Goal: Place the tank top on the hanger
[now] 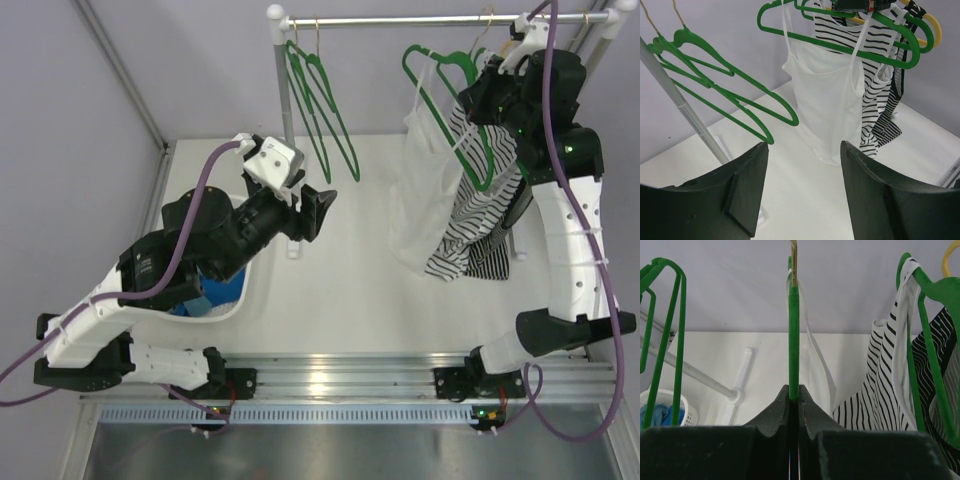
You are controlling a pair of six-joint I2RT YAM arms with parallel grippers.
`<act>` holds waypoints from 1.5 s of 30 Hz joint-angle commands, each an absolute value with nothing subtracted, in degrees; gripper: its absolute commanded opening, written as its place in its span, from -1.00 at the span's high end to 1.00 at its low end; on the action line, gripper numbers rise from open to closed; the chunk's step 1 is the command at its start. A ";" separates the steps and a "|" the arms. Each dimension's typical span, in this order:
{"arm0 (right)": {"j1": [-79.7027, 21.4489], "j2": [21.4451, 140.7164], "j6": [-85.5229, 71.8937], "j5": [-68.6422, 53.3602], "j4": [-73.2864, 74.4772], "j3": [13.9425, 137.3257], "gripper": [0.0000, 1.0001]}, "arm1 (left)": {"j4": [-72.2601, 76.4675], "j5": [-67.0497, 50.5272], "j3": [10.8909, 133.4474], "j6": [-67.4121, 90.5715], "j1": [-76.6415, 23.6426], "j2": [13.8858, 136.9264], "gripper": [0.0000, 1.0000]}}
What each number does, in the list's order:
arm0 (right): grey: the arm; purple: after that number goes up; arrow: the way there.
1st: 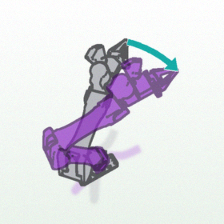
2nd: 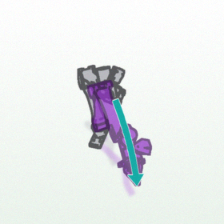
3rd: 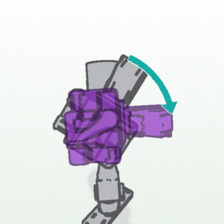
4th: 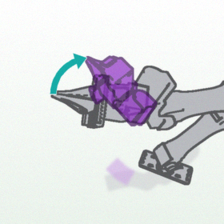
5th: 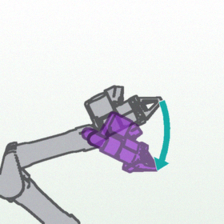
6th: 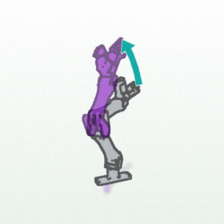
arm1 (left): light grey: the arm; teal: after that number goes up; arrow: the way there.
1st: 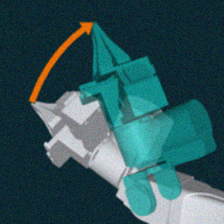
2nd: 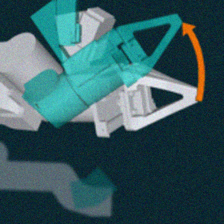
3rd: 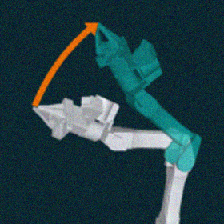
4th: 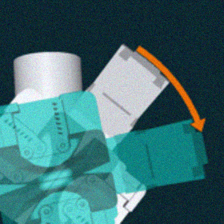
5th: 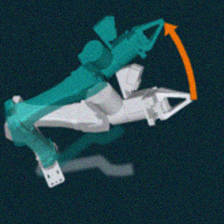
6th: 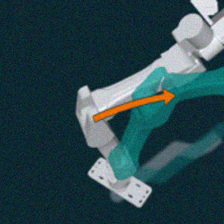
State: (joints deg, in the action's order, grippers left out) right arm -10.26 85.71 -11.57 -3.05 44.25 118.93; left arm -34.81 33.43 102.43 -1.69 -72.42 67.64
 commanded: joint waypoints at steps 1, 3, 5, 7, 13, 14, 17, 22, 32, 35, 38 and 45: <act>-9.05 85.17 -10.63 -2.20 37.71 119.62 1.00 | -34.89 35.15 103.01 -2.55 -72.33 66.45 -0.30; -8.70 85.17 -10.20 -2.02 37.09 118.30 1.00 | -34.89 36.03 102.31 -2.55 -72.33 66.01 -0.30; -8.44 85.08 -10.11 -1.93 37.18 117.86 1.00 | -35.07 37.00 101.43 -2.20 -72.33 65.57 -0.31; -8.44 84.47 -10.19 -1.41 36.92 116.73 1.00 | -35.07 37.35 100.29 -1.85 -72.33 64.78 -0.31; -8.26 83.23 -10.20 -1.14 37.53 115.58 0.90 | -34.98 38.15 97.83 -0.09 -72.33 63.37 -0.31; -8.17 82.88 -10.37 -1.06 37.44 115.40 0.84 | -34.98 38.23 97.56 -0.09 -72.33 63.20 -0.31; -8.26 81.22 -10.72 -0.18 37.88 114.61 0.34 | -35.33 38.93 96.86 -0.09 -72.33 62.84 -0.30; -8.35 77.00 -11.78 1.67 39.11 111.89 -0.18 | -35.42 40.78 94.58 1.93 -72.33 62.40 -0.31; -8.61 62.07 -17.56 -9.57 37.36 94.94 -1.00 | -34.37 42.27 87.63 6.93 -72.25 60.91 -0.30; -10.71 55.83 -21.60 -16.25 33.06 84.40 -0.99 | -34.10 43.68 83.51 10.00 -72.25 60.21 -0.30; -18.58 50.81 -23.20 -13.29 32.43 76.04 -1.00 | -33.84 44.21 78.15 14.04 -72.16 58.98 -0.29; -39.54 45.89 -26.62 4.73 32.97 62.26 -1.00 | -32.70 44.56 67.95 22.32 -71.98 55.73 -0.28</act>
